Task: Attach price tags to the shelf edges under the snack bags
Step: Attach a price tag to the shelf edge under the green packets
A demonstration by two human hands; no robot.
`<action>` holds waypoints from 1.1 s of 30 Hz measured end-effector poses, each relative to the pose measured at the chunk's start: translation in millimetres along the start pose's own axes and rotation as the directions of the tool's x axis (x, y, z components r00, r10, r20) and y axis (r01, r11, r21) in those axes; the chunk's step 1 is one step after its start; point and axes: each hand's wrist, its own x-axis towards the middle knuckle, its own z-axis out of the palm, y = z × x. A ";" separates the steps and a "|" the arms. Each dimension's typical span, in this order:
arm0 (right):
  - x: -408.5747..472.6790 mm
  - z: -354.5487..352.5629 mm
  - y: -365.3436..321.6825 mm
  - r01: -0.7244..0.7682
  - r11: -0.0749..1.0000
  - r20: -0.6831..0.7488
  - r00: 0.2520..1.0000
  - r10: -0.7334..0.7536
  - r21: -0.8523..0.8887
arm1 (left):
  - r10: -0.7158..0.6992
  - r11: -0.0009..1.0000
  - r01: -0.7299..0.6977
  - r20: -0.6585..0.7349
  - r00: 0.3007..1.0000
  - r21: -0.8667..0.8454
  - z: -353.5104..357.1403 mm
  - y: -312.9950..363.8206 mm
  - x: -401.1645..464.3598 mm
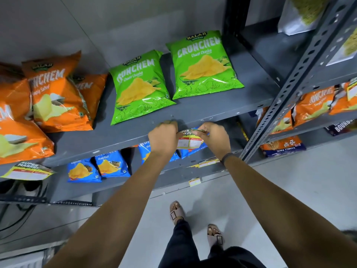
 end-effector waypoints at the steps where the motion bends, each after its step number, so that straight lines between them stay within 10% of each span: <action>1: 0.5 -1.1 -0.5 0.043 0.994 -0.032 0.998 -0.046 -0.101 | 0.019 0.999 -0.019 -0.005 1.000 0.042 1.4 0.8 0.9; 10: 4.3 -9.8 -8.2 0.234 0.849 -0.016 0.962 -0.273 -0.475 | 0.072 0.994 -0.069 -0.034 0.997 0.089 8.5 -1.0 2.4; 33: -12.8 -5.2 -37.0 0.093 0.964 -0.256 0.953 -0.159 -0.251 | -0.091 0.981 0.080 -0.056 0.994 -0.177 -2.8 -15.9 -1.4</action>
